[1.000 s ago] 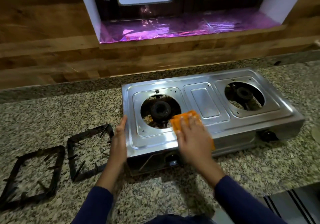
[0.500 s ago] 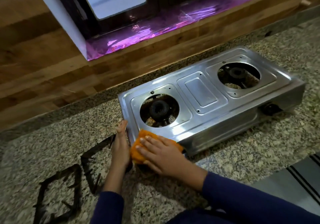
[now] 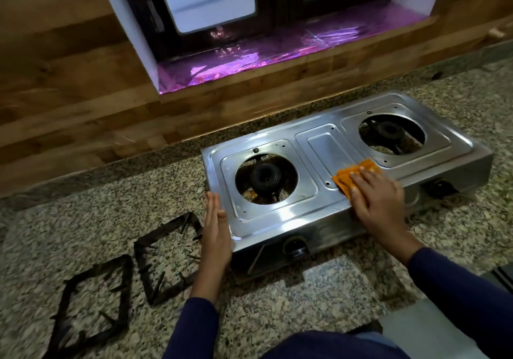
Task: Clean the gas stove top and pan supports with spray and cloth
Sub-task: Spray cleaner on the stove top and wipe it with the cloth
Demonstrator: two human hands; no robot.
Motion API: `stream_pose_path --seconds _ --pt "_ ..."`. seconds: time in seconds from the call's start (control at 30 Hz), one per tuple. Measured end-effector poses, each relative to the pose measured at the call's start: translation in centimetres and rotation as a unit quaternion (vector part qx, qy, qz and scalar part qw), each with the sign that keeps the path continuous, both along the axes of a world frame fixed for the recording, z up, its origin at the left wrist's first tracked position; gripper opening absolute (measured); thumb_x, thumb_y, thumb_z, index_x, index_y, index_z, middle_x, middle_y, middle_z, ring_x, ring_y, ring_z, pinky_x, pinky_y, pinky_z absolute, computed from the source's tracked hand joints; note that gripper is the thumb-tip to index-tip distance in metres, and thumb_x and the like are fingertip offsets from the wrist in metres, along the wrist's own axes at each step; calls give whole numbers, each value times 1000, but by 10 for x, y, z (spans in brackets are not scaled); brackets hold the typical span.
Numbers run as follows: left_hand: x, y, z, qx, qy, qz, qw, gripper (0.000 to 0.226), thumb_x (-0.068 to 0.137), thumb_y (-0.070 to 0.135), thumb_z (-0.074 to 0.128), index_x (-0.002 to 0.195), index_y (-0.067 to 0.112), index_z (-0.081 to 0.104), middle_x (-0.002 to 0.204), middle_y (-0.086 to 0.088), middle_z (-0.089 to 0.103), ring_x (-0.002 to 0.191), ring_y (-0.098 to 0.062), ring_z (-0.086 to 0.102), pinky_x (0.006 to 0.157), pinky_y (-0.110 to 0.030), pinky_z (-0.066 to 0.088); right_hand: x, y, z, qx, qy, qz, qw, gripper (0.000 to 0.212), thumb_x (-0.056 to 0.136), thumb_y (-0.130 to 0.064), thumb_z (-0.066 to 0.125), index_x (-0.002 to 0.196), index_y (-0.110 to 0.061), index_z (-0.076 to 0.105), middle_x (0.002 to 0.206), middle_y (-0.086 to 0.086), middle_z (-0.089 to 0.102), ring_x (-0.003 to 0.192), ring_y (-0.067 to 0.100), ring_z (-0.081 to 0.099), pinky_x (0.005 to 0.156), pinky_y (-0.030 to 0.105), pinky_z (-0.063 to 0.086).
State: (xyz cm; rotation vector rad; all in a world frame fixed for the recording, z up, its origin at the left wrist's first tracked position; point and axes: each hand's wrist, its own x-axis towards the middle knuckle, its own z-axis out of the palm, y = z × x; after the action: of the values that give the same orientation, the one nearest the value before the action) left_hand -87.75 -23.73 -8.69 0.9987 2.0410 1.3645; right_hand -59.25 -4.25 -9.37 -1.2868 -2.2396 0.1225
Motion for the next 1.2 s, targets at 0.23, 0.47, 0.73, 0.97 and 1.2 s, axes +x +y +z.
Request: stream_pose_path --seconds 0.23,0.47,0.73,0.97,1.2 --pt "-1 -1 4 41 -89 41 994 104 70 94 12 152 33 27 158 21 20 142 5 22 113 -22 19 -109 -101 4 19 -63 235 970 48 95 -42 47 137 -21 56 145 4 53 135 22 47 108 41 31" --pt "-36 -17 6 63 -171 95 979 89 80 85 8 134 32 55 145 1 50 136 -17 44 110 -33 34 -198 -137 11 39 -196 427 882 53 99 -49 40 143 -19 46 152 10 42 142 32 33 111 54 27" --pt "-30 -24 18 22 -127 69 989 99 69 95 7 127 36 61 140 5 56 134 -12 46 117 -38 28 -171 -143 -5 165 -137 549 807 25 94 -20 53 113 -24 70 119 -6 67 126 20 52 104 46 40" --pt "-12 -35 14 3 -119 68 991 113 62 98 5 137 31 56 135 11 56 125 -7 48 101 -27 32 -120 -119 25 -43 35 610 790 28 102 -18 49 124 -8 64 127 8 65 120 23 59 99 32 47" --pt "-12 -36 6 21 -166 66 984 93 67 96 9 131 46 54 142 7 54 133 -12 46 113 -36 32 -189 -74 46 -187 106 411 886 47 94 -22 64 138 -11 53 144 7 52 137 14 43 113 31 36"
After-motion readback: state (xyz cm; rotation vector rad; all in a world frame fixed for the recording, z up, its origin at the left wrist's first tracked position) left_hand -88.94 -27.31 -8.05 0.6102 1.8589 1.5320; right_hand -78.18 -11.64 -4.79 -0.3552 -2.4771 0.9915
